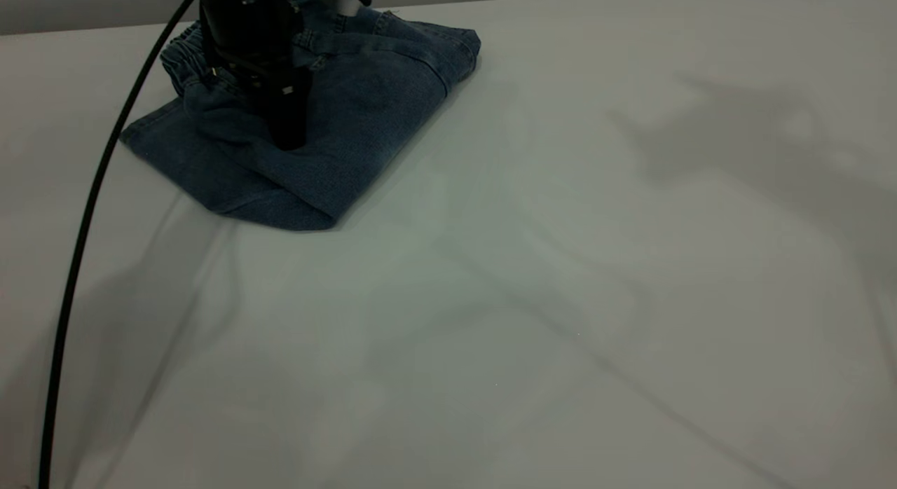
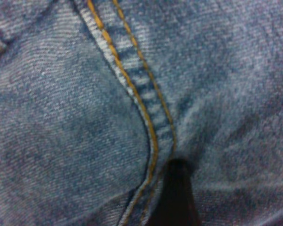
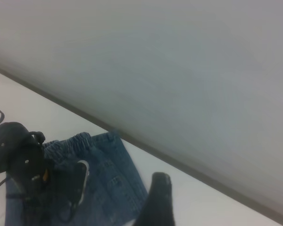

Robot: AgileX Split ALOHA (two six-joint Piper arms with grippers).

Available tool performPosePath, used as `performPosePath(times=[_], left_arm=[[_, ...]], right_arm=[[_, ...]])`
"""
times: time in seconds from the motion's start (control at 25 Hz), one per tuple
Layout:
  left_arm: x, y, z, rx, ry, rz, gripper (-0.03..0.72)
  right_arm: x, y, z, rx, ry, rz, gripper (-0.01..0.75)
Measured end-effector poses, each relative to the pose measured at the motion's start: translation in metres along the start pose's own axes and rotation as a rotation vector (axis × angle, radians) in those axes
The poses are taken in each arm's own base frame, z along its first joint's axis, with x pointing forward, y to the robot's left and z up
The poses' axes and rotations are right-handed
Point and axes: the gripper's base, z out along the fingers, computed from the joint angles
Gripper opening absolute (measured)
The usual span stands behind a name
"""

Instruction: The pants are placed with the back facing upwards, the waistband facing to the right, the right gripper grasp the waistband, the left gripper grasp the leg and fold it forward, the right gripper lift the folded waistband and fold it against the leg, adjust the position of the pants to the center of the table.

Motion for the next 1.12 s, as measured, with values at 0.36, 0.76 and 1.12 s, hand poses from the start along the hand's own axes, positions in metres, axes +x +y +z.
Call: performPosePath(times=[0.36, 0.76, 1.12], left_arm=[[-0.023, -0.025, 0.001, 0.090, -0.066, -0.181, 0.538], [-0.070, -0.101, 0.004, 0.114, -0.005, -0.400, 0.538], [-0.104, -0.168, 0.001, 0.105, -0.001, -0.370, 0.538]], right_arm=[[0.000, 0.000, 0.000, -0.002, -0.001, 0.001, 0.593], [0.000, 0.000, 0.000, -0.001, -0.001, -0.001, 0.593], [0.000, 0.000, 0.000, -0.001, -0.001, -0.001, 0.593]])
